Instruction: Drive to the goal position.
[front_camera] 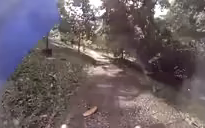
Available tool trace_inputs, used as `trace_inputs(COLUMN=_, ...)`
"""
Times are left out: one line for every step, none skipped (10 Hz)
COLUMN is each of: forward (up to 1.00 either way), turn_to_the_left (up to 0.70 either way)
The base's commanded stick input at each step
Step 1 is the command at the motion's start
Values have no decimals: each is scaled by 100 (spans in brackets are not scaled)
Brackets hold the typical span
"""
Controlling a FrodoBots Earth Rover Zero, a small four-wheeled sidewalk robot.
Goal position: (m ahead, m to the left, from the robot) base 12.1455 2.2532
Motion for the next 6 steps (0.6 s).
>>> trace_inputs(forward=50, turn_to_the_left=0)
trace_inputs(forward=50, turn_to_the_left=0)
trace_inputs(forward=50, turn_to_the_left=0)
trace_inputs(forward=50, turn_to_the_left=0)
trace_inputs(forward=50, turn_to_the_left=0)
trace_inputs(forward=50, turn_to_the_left=0)
